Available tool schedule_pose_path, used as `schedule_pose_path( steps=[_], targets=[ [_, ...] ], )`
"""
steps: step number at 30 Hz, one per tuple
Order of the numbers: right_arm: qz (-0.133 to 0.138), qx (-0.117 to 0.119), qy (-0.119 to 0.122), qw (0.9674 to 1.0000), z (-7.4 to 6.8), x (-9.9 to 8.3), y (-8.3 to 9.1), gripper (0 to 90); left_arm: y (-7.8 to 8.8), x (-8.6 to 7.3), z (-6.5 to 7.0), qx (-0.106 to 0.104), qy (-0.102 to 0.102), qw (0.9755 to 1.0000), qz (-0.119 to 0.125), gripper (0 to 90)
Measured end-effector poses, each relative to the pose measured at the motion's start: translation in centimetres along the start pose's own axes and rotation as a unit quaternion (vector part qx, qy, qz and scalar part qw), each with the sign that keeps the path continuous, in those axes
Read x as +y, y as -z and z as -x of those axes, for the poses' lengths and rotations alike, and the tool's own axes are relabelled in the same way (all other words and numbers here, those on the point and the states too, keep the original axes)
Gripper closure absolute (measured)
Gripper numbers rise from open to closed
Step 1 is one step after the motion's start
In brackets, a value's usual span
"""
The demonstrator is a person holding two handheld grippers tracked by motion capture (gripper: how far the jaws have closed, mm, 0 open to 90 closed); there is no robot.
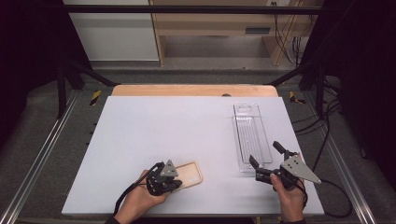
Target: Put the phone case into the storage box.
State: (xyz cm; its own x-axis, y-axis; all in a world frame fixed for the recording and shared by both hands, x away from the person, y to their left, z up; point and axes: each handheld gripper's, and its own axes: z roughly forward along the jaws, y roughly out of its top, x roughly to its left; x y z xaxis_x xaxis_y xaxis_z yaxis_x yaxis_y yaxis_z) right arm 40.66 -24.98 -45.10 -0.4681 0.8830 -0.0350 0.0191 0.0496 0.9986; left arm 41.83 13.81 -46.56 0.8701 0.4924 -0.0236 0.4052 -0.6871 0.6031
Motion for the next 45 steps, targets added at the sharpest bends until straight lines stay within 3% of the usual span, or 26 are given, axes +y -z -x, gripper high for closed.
schedule_pose_path(
  steps=[4, 10, 12, 14, 15, 16, 17, 18, 19, 20, 21, 24, 32, 39, 45],
  targets=[
    [0.001, -0.001, -0.001, 1.0000, 0.0, 0.0, 0.0, 2.3, 0.2, 0.2, 0.1, 0.004, -0.013, 0.9999, 0.001, 90.0],
    [0.000, -0.003, -0.002, 1.0000, 0.2, 0.0, 0.1, 2.3, 2.2, 0.6, -0.4, 0.030, -0.019, 0.9980, 0.051, 90.0],
    [0.001, -0.003, -0.001, 1.0000, 0.2, 0.0, 0.1, 2.3, 2.9, 0.7, -0.8, 0.040, -0.022, 0.9969, 0.064, 85.9],
    [0.002, -0.003, -0.002, 1.0000, 0.1, 0.0, 0.2, 2.3, 3.3, 0.6, -1.2, 0.040, -0.020, 0.9964, 0.072, 75.4],
    [0.002, -0.003, -0.003, 1.0000, 0.2, 0.0, 0.2, 2.3, 3.5, 0.5, -1.5, 0.042, -0.015, 0.9964, 0.073, 57.0],
    [0.002, -0.003, -0.003, 1.0000, 0.2, 0.0, 0.2, 2.3, 3.7, 0.4, -1.6, 0.045, -0.014, 0.9962, 0.073, 57.0],
    [0.002, -0.003, -0.004, 1.0000, 0.2, 0.0, 0.2, 2.3, 3.8, 0.3, -1.8, 0.050, -0.014, 0.9959, 0.074, 49.8],
    [0.001, -0.002, -0.003, 1.0000, 0.2, 0.0, 0.1, 2.3, 3.8, 0.1, -2.0, 0.051, -0.016, 0.9957, 0.075, 30.5],
    [0.001, -0.002, -0.003, 1.0000, 0.2, 0.0, 0.1, 2.3, 3.8, 0.0, -2.1, 0.048, -0.018, 0.9961, 0.072, 30.5],
    [0.000, -0.002, -0.003, 1.0000, 0.1, 0.0, 0.1, 2.3, 3.8, -0.2, -2.3, 0.050, -0.018, 0.9963, 0.068, 19.0],
    [0.000, -0.002, -0.003, 1.0000, 0.1, 0.0, 0.1, 2.3, 3.8, -0.4, -2.4, 0.052, -0.017, 0.9964, 0.065, 19.0],
    [0.000, -0.001, -0.002, 1.0000, 0.0, 0.0, 0.0, 2.3, 3.4, -1.2, -2.8, 0.043, -0.005, 0.9975, 0.056, 6.3],
    [0.000, 0.000, -0.003, 1.0000, 0.0, 0.0, 0.0, 2.3, 2.1, -2.7, -3.2, 0.017, -0.021, 0.9995, 0.019, 5.6],
    [0.000, 0.000, -0.004, 1.0000, 0.1, 0.0, 0.1, 2.3, 1.6, -3.0, -3.5, 0.005, -0.015, 0.9998, 0.016, 4.2],
    [0.000, 0.000, -0.005, 1.0000, 0.1, 0.0, 0.1, 2.3, 1.4, -3.1, -3.4, -0.004, -0.022, 0.9997, 0.006, 4.7]
  ],
)
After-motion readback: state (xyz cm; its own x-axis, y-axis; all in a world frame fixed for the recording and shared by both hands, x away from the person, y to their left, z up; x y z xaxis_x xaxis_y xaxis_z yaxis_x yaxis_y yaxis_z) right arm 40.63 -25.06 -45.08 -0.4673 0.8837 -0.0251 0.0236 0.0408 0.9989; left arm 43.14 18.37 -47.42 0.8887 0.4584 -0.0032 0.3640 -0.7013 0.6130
